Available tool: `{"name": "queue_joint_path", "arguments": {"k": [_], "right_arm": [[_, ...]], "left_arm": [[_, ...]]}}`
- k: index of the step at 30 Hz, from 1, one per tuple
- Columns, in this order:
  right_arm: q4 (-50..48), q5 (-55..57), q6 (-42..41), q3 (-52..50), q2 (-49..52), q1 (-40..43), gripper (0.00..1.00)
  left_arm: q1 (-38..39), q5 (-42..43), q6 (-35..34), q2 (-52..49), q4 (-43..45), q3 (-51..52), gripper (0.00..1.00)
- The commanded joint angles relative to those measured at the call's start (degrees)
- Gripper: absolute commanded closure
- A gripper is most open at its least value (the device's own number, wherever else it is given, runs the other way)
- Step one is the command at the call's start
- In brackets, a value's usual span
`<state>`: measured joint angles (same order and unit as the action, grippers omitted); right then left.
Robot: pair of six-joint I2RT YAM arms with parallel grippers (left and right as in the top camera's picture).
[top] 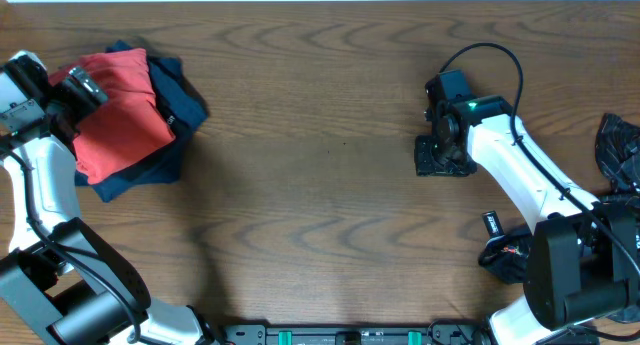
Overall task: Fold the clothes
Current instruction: 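Place the red shirt on top of the navy stack and release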
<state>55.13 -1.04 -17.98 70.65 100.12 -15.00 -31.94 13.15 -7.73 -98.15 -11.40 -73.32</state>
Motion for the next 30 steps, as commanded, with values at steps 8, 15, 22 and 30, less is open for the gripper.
{"name": "queue_joint_path", "arguments": {"k": [8,15,22,30], "right_arm": [[0.85,0.55,-0.83,-0.22,-0.35,0.46,0.01],[1.01,0.57,-0.35,-0.22,-0.35,0.46,0.01],[0.00,-0.37,-0.24,-0.22,-0.35,0.42,0.01],[-8.17,-3.54,-0.20,-0.22,-0.35,0.44,0.01]], "left_arm": [[1.14,4.39,-0.55,9.38,0.39,-1.46,0.02],[3.61,-8.61,-3.19,14.95,-4.02,-1.46,0.02],[13.49,0.42,-3.32,17.57,-8.09,-1.44,0.02],[28.76,0.33,-2.45,14.21,-20.68,-1.44,0.02]]}}
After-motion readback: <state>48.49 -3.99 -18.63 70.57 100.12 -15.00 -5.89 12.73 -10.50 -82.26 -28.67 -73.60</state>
